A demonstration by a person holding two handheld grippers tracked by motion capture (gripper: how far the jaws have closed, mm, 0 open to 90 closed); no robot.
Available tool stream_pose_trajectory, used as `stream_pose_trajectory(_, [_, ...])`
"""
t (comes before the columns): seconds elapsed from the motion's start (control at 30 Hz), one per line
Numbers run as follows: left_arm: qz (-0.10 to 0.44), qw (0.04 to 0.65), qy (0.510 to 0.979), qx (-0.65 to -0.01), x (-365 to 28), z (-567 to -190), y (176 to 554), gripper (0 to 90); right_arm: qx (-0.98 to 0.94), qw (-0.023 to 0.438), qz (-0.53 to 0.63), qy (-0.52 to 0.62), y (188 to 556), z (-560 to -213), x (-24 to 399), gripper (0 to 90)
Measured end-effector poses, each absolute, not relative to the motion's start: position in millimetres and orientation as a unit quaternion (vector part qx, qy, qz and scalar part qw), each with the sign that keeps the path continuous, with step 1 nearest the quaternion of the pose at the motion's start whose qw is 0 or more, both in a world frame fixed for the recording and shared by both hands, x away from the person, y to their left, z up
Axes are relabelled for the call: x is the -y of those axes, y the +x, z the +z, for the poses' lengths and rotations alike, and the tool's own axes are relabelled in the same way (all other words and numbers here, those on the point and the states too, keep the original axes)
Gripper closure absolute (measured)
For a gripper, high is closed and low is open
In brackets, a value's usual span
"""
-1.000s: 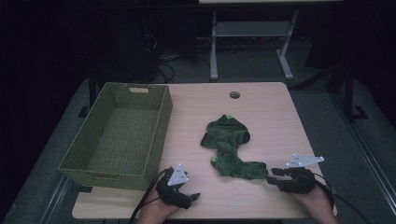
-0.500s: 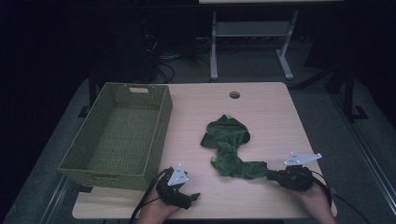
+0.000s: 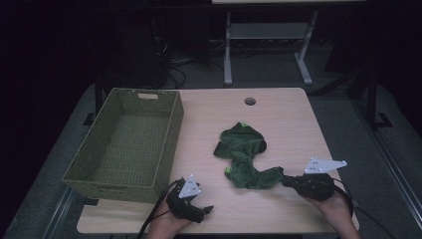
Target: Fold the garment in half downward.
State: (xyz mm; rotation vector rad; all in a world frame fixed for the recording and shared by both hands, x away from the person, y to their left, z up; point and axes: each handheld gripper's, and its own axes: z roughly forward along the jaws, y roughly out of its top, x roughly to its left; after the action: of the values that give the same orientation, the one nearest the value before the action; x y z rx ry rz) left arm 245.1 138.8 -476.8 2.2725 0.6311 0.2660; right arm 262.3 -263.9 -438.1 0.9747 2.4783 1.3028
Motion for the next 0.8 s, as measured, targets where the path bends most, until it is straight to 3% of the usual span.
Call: stream_pose_trajectory(0.8, [0.103,0.375,0.887,-0.248,-138,-477,245,13.0,-0.843,0.094,0.462,0.259,279,-413,221,83.9])
